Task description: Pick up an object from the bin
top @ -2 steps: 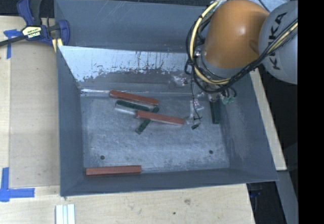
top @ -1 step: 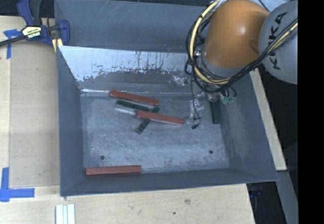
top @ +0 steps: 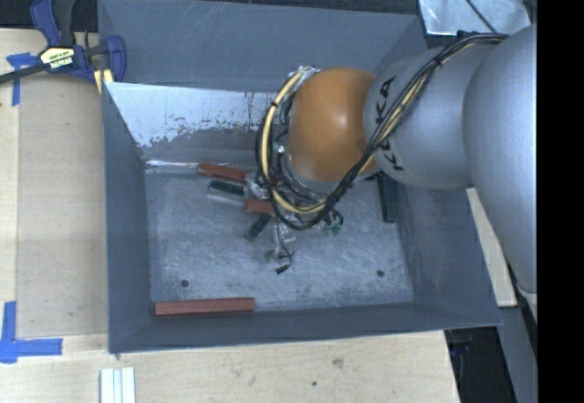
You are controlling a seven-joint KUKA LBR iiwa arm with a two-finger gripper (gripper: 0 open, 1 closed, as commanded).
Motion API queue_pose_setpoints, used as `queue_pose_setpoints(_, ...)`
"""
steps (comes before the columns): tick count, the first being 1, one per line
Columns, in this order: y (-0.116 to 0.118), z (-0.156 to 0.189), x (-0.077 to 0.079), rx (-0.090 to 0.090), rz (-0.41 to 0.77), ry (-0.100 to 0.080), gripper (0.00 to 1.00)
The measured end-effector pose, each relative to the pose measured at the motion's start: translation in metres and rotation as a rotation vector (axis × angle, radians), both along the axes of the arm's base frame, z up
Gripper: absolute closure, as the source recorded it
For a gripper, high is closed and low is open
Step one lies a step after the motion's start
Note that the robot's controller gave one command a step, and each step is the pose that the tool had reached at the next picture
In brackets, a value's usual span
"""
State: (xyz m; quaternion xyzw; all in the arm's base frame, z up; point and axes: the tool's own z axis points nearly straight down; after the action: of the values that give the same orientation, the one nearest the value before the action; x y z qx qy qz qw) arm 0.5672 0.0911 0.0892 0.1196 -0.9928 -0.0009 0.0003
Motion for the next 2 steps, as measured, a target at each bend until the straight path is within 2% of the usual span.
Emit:
queue_pose_setpoints(1, -0.0319, -0.0177, 0.0183, -0.001, 0.204, -0.009, 1.0)
queue_pose_setpoints(2, -0.0319, -0.0176, 0.0184, -0.001, 0.204, -0.009, 1.0)
